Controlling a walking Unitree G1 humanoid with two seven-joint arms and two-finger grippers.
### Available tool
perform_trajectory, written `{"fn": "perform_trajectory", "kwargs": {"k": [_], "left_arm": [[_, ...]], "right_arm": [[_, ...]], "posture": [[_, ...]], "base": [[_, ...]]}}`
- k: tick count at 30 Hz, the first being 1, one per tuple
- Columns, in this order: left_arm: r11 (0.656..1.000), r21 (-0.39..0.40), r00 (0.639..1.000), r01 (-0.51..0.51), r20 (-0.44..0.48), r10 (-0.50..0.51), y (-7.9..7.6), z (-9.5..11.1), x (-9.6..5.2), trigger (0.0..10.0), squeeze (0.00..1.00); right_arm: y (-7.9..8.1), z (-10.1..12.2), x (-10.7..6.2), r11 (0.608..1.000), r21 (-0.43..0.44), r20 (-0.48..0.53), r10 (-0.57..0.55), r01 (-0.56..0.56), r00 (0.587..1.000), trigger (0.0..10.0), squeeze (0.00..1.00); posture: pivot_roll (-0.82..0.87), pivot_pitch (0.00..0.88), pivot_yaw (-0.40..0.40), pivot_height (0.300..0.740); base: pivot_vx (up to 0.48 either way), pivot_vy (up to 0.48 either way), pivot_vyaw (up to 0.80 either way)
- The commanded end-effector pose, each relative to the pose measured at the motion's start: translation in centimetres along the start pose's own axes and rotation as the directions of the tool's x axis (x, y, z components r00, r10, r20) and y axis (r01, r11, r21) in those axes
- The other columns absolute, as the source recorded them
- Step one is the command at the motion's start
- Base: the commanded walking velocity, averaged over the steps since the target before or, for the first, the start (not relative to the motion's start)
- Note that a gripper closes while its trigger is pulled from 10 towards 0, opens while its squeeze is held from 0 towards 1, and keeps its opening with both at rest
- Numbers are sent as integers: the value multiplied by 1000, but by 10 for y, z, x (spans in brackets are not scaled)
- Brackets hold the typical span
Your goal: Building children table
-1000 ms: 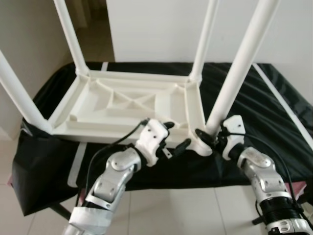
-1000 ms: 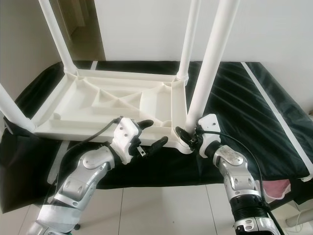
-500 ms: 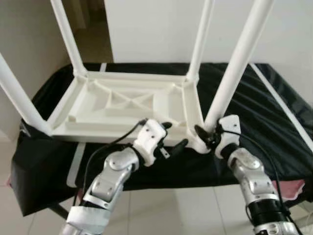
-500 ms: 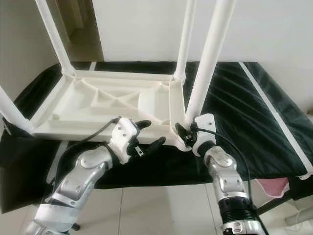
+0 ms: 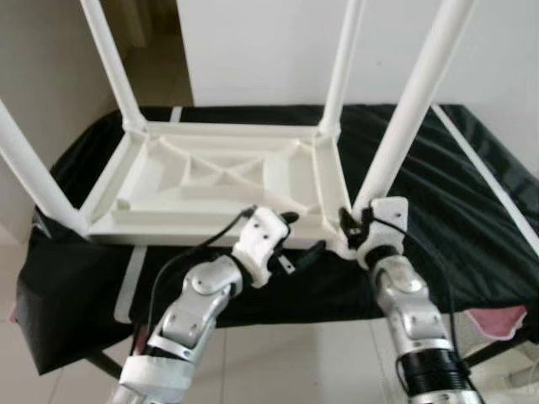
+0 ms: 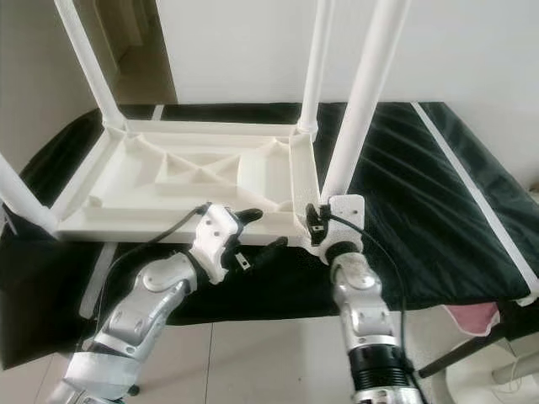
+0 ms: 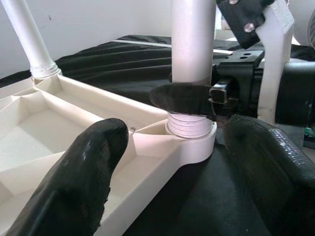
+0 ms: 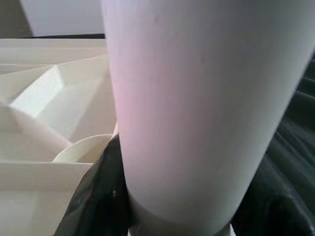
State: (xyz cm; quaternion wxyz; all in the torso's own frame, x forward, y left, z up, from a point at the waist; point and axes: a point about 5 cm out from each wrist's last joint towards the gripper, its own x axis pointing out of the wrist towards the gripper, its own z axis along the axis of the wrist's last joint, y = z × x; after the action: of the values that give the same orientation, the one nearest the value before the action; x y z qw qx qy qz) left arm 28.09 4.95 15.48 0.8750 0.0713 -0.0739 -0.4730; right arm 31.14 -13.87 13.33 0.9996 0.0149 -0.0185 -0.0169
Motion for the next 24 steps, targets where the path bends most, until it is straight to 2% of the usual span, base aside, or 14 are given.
{"fn": "perform_trajectory", "kwargs": {"k": [1,4,8,9,10,11,14,15,18,22,23,24], "left_arm": [[1000,3,1000,4,-7,-4,0,-2,0,10000,0],[1000,5,1000,-5,-5,5,1,-1,-2,10000,0],[1000,10,1000,-15,-1,15,3,0,-2,10000,0],[1000,12,1000,-19,1,19,4,0,-3,10000,0],[1000,12,1000,-19,1,19,4,0,-3,10000,0],[1000,15,1000,-23,2,23,4,0,-3,10000,0],[999,22,1000,-29,3,29,6,1,-4,10000,0],[999,27,1000,-31,3,31,7,1,-4,10000,0],[999,29,999,-32,3,32,8,1,-5,10000,0],[999,33,999,-36,5,36,9,2,-5,10000,0],[999,36,999,-38,5,38,9,3,-5,10000,0],[999,38,999,-39,6,39,9,3,-6,10000,0]], "right_arm": [[1,-15,-2,1000,-7,-76,-25,25,997,10000,0],[10,-16,-3,1000,8,-81,-24,25,996,10000,0],[11,-15,-4,1000,1,-81,-23,24,996,10000,0],[11,-14,-4,1000,1,-75,-20,20,997,10000,380],[11,-14,-4,1000,1,-75,-20,20,997,10000,380],[10,-12,-4,1000,0,-68,-14,14,998,10000,1000],[9,-7,-4,1000,1,-43,17,-16,999,10000,1000],[7,-3,-4,998,-10,-20,57,-57,998,10000,1000],[7,-2,-4,997,-18,-13,74,-74,997,10000,1000],[0,1,-2,988,-31,-5,154,-154,988,10000,1000],[-4,3,0,976,-50,0,210,-210,978,10000,0],[-8,5,1,965,-67,2,255,-254,967,10000,0]], "posture": [[-51,35,-14,740],[-41,27,-23,740],[-39,23,-26,740],[-37,15,-30,740],[-37,15,-30,740],[-36,15,-29,740],[-30,1,-31,740],[-27,0,-32,740],[-25,0,-33,740],[-24,0,-34,740],[-16,0,-35,740],[-16,0,-35,740]], "base": [[0,0,0],[0,0,0],[0,0,0],[0,0,0],[0,0,0],[0,0,0],[0,0,0],[0,0,0],[0,0,0],[0,0,0],[0,0,0],[0,0,0]]}}
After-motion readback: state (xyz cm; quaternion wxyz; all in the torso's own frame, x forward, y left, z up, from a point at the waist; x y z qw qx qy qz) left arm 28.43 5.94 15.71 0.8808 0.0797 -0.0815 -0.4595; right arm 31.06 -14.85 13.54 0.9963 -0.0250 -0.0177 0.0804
